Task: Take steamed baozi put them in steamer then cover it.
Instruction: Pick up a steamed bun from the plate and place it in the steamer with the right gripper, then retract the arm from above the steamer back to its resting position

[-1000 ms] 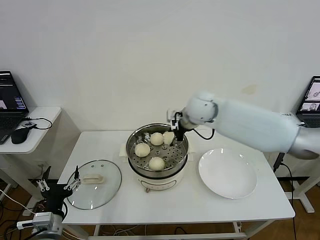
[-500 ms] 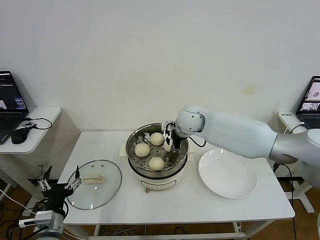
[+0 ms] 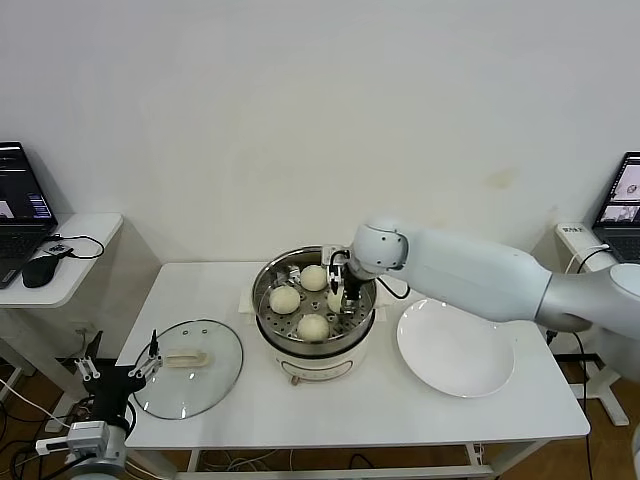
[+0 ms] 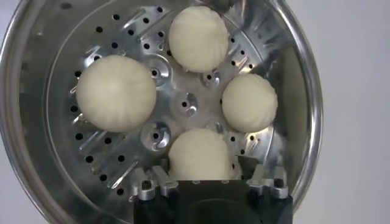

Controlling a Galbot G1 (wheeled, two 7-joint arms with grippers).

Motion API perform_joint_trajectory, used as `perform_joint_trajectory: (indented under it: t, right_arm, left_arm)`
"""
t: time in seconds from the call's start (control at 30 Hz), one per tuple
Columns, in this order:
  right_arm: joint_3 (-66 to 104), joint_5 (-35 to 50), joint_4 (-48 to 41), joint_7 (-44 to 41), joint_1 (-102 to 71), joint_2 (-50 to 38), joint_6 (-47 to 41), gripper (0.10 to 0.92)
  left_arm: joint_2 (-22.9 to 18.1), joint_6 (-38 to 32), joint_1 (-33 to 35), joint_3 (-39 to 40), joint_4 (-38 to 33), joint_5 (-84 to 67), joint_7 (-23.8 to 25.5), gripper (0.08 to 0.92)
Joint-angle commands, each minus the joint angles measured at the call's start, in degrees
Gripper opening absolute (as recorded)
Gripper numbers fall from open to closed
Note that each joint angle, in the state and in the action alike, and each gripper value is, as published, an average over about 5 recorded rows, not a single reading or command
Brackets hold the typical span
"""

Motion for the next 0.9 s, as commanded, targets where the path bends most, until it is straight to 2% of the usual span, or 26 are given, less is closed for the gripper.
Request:
perform_joint_trajectory:
  t: [0.03, 0.17, 0.27, 0.43, 0.63, 0.77, 0.9]
  right_arm:
    - [4.46, 5.77, 7.89, 3.76, 1.89, -7.04, -0.12, 0.821]
    - [8.56, 13.07, 14.33, 14.33, -0.62, -12.67, 0.68, 0.823]
    - [13.76, 19.25, 19.78, 25.99, -6.21, -18.09, 3.88, 0.823]
    - [29.9, 18.67, 26.59, 40.17, -25.82, -26.23, 16.49, 0.823]
    - [58.92, 8.73, 30.73, 44.74, -60.09, -27.27, 29.97, 0.823]
    - [79.03, 1.07, 31.72, 43.06, -80.62, -19.98, 38.06, 0.823]
    - [91.7, -3.72, 31.38, 39.84, -91.78, -9.77, 45.32, 0.823]
  left_arm:
    - [-0.05, 0.07, -0.12, 0.14, -0.06, 0.0, 0.02, 0.823]
    - [-0.12, 0.22, -0.28, 0.41, -0.54, 0.01, 0.04, 0.823]
    - [-0.1, 0.35, -0.39, 0.58, -0.8, 0.08, 0.05, 0.823]
    - [-0.11, 0.29, -0.37, 0.8, -0.47, 0.18, 0.05, 0.823]
    - [-0.25, -0.35, -0.09, 1.38, 0.41, 0.09, 0.2, 0.823]
    - [-0.59, -0.67, -0.15, 2.57, 0.54, 0.39, 0.31, 0.823]
    - [-0.85, -0.8, -0.69, 3.92, 1.58, 1.76, 0.34, 0.823]
